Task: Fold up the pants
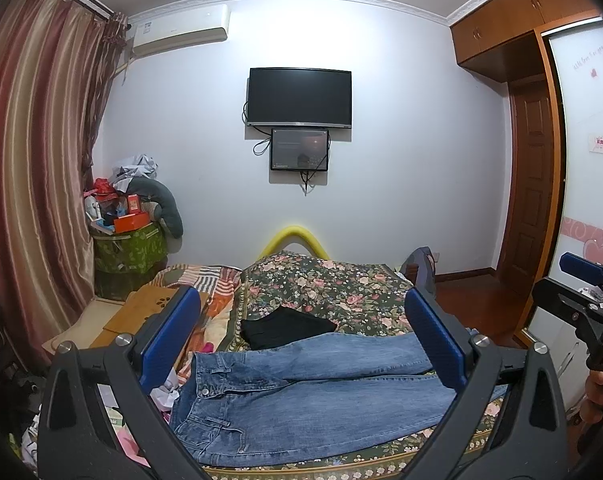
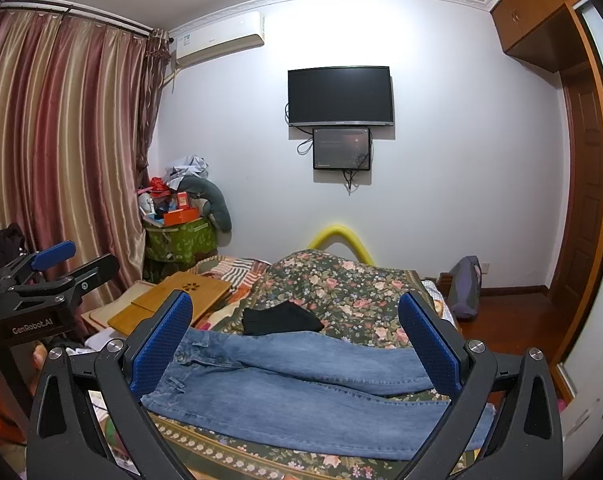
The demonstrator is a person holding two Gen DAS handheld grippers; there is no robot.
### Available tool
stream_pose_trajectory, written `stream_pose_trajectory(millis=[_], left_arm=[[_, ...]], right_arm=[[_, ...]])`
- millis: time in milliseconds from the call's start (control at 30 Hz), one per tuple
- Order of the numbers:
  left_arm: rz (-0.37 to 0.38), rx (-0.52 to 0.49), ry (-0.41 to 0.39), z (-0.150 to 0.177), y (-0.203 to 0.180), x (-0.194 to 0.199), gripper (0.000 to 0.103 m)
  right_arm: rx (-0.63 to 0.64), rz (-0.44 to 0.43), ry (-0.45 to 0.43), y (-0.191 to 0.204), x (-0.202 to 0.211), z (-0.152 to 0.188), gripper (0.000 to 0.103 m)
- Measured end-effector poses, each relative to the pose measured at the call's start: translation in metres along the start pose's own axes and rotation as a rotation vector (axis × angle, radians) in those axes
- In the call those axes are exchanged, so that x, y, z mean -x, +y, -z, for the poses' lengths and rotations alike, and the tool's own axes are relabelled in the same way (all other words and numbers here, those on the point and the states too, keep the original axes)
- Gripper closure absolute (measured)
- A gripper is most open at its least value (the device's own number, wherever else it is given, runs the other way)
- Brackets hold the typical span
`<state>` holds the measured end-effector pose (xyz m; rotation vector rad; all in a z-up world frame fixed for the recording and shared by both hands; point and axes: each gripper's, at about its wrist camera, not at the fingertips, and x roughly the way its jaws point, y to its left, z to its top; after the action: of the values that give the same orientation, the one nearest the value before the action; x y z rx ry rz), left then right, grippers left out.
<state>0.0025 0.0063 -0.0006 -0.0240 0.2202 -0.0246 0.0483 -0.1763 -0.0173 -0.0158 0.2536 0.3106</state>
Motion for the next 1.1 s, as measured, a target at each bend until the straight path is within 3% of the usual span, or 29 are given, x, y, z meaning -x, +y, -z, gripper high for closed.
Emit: stream_pose_trajectory(millis=[1100], left_arm=[[0.004,0.012,0.009,0.0038,-0.0049,-0.0084,0.000]], right_arm=[[-0.008,0.001,-0.002,-0.0021,-0.0023,-0.0006,0.001]])
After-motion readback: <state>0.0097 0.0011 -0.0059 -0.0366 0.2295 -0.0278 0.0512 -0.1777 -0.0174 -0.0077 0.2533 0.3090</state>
